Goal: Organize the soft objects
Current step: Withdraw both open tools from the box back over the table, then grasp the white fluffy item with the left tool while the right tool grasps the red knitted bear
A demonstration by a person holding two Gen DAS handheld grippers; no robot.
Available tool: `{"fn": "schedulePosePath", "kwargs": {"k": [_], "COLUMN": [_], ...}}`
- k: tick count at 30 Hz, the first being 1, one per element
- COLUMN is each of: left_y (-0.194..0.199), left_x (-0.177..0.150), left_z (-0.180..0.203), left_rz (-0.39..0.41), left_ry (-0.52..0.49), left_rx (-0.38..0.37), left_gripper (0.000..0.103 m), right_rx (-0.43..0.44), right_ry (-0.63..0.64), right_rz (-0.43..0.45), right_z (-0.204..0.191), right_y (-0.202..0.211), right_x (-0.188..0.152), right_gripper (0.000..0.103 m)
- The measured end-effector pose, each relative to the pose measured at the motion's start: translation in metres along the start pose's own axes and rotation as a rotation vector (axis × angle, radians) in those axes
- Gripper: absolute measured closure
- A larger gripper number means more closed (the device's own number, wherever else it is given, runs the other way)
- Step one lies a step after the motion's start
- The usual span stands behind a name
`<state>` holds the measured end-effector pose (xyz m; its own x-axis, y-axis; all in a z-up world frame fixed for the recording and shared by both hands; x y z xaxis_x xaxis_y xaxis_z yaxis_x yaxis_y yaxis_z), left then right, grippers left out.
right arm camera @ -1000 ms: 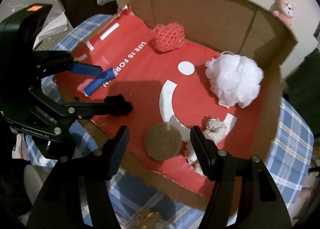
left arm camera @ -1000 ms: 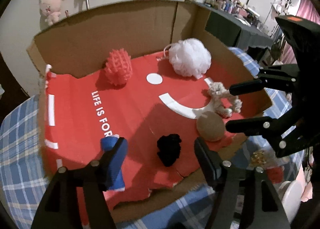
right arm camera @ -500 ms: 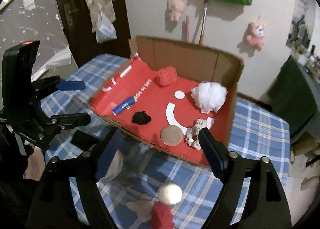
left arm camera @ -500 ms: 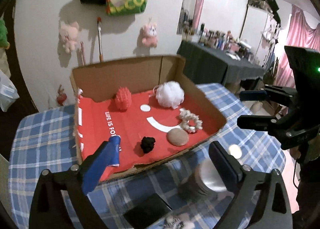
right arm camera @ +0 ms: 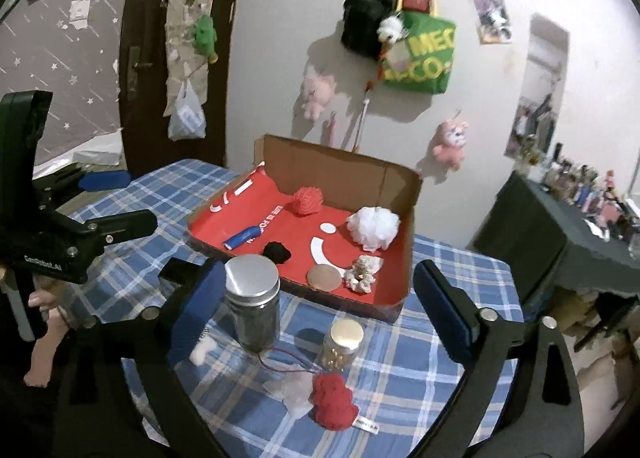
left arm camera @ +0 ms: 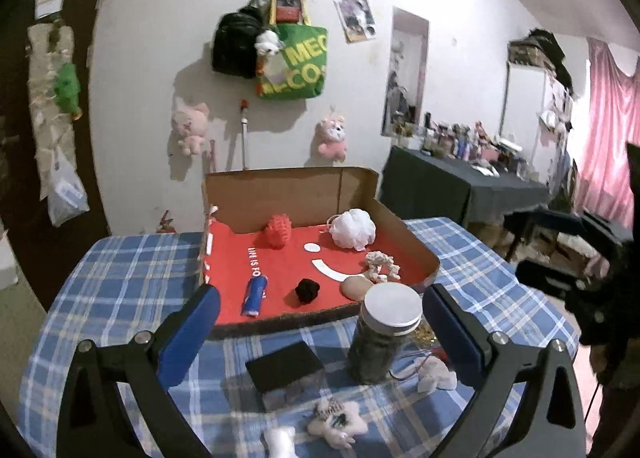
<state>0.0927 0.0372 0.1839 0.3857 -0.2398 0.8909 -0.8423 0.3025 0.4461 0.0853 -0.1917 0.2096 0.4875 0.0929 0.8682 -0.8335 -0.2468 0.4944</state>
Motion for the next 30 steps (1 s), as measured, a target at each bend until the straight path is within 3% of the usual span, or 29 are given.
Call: {"fn": "schedulePosePath", "kwargs": {"k": [11, 21, 30], "left_y": [0.024, 0.014, -0.003], "left_x": [-0.045, -0.091, -0.122], "left_z": [0.027, 0.040, 0.052], "left_rz": [0.052, 0.016, -0.039], "left_ry": [0.022, 0.036, 0.046], "left_rx": [0.102, 0.180, 0.204], "left_gripper": [0.000, 0.000, 0.000], "right_rx": [-0.067, -0.142, -0.187], "right_ry": [-0.093, -0.176, -0.185], "right_rz": [0.129, 0.122, 0.052], "right_z": [-0.009, 0.001, 0.000], "right_y": [0.026, 0.010, -0.014], "right_x": [-0.065, -0.116, -0.153], "right_gripper": [0.006, 0.006, 0.006]}}
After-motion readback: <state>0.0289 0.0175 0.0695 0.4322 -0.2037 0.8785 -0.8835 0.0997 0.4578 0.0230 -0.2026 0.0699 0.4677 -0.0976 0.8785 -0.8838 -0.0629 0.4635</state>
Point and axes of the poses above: each gripper's, at about its wrist camera, not at the fingertips, and y roughly against the way its jaws point, z to its right, x to its top, the point moved 1 cm from there along -y, roughly the way its jaws point, and after that the axes turned 11 degrees about -y, right-handed, at the moved point
